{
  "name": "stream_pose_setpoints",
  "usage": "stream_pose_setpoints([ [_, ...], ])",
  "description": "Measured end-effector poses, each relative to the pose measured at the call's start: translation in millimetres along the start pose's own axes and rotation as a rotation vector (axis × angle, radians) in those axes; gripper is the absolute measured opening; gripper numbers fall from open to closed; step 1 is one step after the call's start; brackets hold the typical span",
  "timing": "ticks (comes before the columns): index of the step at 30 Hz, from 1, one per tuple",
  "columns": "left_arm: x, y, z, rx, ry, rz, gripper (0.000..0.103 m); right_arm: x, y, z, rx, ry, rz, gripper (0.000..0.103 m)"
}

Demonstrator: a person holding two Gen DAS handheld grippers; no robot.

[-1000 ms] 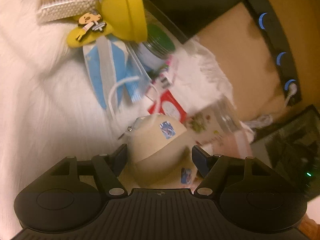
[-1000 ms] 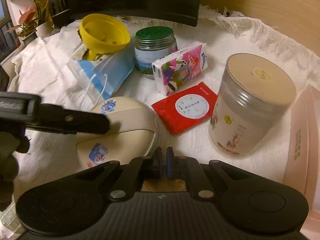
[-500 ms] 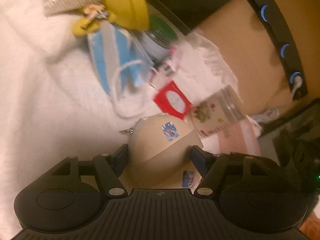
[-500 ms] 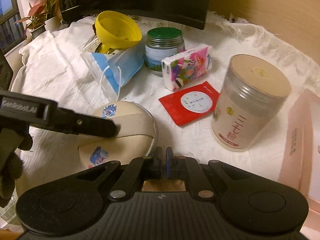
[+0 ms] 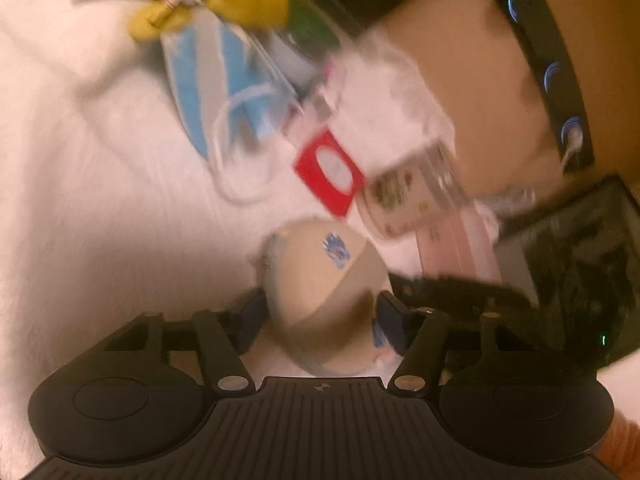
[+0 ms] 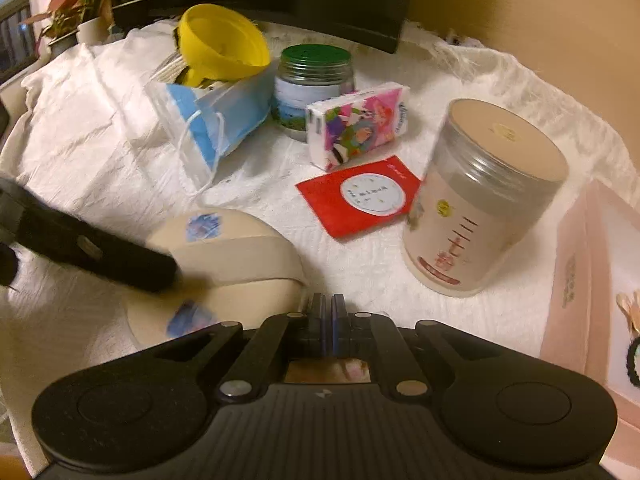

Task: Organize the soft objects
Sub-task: 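Move the left gripper to the beige oval zippered pouch, then grasp the beige pouch with the left gripper while the right grasps the pink scrunchie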

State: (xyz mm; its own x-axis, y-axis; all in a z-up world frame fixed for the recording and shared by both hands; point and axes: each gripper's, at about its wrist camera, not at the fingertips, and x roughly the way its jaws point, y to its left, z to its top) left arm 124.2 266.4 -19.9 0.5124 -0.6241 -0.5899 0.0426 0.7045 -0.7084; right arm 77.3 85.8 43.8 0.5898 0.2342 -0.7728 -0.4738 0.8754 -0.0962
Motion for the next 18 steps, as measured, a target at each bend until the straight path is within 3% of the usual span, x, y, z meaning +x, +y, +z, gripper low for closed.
stream_pose_setpoints([
  [3, 1.1, 5.2, 1.2, -0.078, -0.047, 0.006, 0.062, -3.1, -1.8, 0.1, 0.011, -0.004, 0.03, 0.005],
  [7, 2.1, -2.4, -0.7, -0.034, -0.028, -0.022, 0.065, -4.1, -7.3, -0.9, 0.033, 0.0, 0.024, 0.005],
  [8, -0.3, -1.0, -0.8, -0.044, -0.036, -0.049, 0.063, -3.5, -8.6, -2.3, 0.032, 0.003, 0.019, 0.004],
  [10, -6.0, 1.2, 0.5, -0.075, -0.078, -0.072, 0.043, -4.1, -11.9, -5.0, 0.044, 0.004, 0.025, 0.004],
  [16, -18.9, -4.3, 3.6, -0.036, -0.078, -0.117, 0.043, -23.5, -25.7, -9.5, 0.087, -0.024, 0.073, 0.005],
  [18, -19.8, -6.8, 4.3, -0.031, -0.073, -0.126, 0.043, -35.5, -32.1, -13.3, 0.114, -0.03, 0.087, 0.012],
])
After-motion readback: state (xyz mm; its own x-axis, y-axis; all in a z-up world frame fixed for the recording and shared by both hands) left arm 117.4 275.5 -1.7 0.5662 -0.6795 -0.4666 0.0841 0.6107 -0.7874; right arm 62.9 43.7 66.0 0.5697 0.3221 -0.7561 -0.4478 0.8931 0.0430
